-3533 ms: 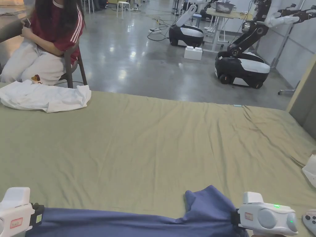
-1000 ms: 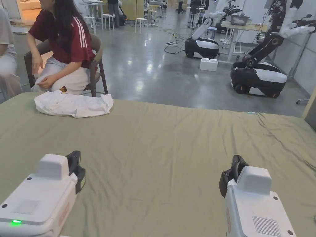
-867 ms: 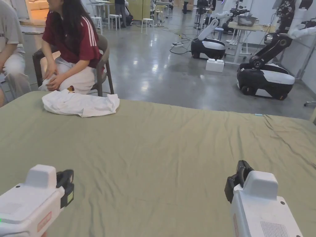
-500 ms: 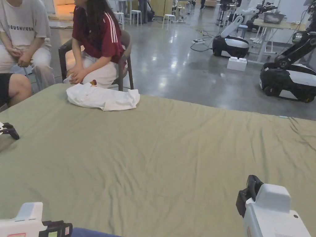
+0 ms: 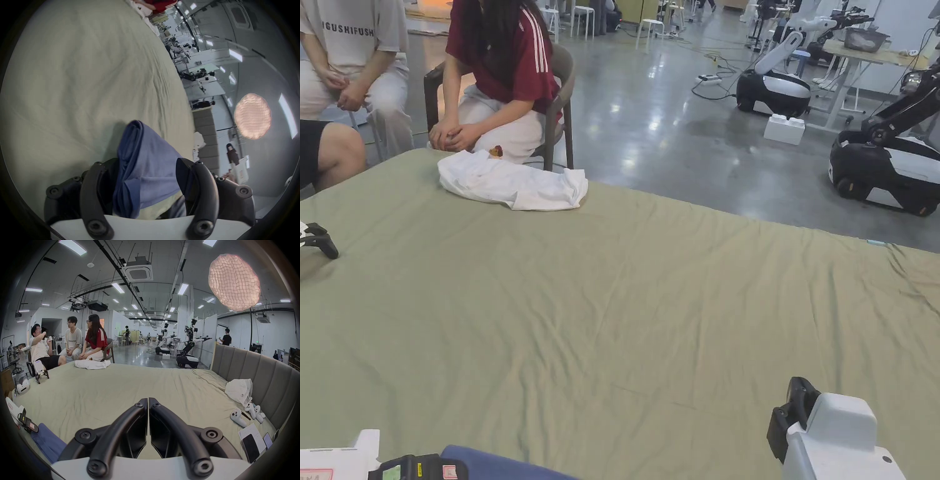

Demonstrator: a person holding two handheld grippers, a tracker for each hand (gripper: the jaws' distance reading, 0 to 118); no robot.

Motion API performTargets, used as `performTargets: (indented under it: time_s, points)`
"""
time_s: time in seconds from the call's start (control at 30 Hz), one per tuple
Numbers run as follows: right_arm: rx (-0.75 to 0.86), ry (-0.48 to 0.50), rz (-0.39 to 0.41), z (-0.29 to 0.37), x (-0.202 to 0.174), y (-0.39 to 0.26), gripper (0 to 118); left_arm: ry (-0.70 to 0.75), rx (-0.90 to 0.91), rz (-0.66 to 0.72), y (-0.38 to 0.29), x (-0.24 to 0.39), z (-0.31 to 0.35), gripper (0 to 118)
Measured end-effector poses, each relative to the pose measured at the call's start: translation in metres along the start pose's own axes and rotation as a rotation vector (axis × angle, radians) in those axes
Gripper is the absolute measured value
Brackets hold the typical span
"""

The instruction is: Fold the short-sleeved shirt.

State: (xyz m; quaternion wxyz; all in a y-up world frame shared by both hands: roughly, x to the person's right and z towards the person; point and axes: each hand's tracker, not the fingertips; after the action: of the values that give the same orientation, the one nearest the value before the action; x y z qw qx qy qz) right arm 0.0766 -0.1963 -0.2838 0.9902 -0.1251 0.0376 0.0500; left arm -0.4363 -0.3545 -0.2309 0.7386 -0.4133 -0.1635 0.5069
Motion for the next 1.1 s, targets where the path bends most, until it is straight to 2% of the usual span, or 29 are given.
performTargets:
  time_s: [0.03, 0.1, 0.13, 0.17, 0.23, 0.3, 0.37, 0.63, 0.73, 0.97, 1.1]
  points:
    - [-0.003, 0.000, 0.004, 0.000, -0.001, 0.000, 0, -0.015, -0.010, -0.001, -0.003, 0.000, -0.004, 51]
    - [-0.009, 0.002, 0.002, -0.001, -0.002, -0.001, 0, 0.006, -0.021, -0.006, -0.002, 0.001, -0.012, 13]
    - [-0.012, 0.003, -0.002, -0.001, -0.001, -0.002, 0, 0.052, -0.042, -0.011, -0.005, 0.003, -0.018, 11]
    - [-0.015, 0.003, -0.005, -0.001, -0.001, -0.002, 0, 0.119, -0.066, -0.038, -0.009, 0.004, -0.025, 11]
    - [-0.018, -0.002, -0.007, -0.003, 0.000, -0.002, 0, 0.076, -0.033, -0.065, -0.012, 0.013, -0.018, 8]
    - [-0.013, -0.010, -0.013, -0.002, 0.004, -0.001, 0, 0.102, -0.027, -0.069, -0.014, 0.023, -0.018, 4]
    - [0.001, -0.025, -0.018, -0.002, 0.009, 0.000, 0, 0.140, -0.010, -0.149, -0.009, 0.025, -0.012, 3]
    - [0.014, -0.059, -0.031, -0.004, 0.029, 0.006, 0, 0.198, 0.060, -0.261, -0.004, 0.078, 0.016, 3]
    - [0.015, -0.060, -0.033, -0.005, 0.034, 0.006, 0, 0.250, 0.104, -0.279, 0.008, 0.095, 0.040, 3]
    - [0.020, -0.056, -0.042, -0.005, 0.038, 0.002, 0, 0.533, 0.164, -0.396, 0.008, 0.128, 0.068, 3]
    - [0.022, -0.053, -0.059, -0.007, 0.038, 0.001, 0, 0.510, 0.142, -0.448, -0.016, 0.161, 0.054, 3]
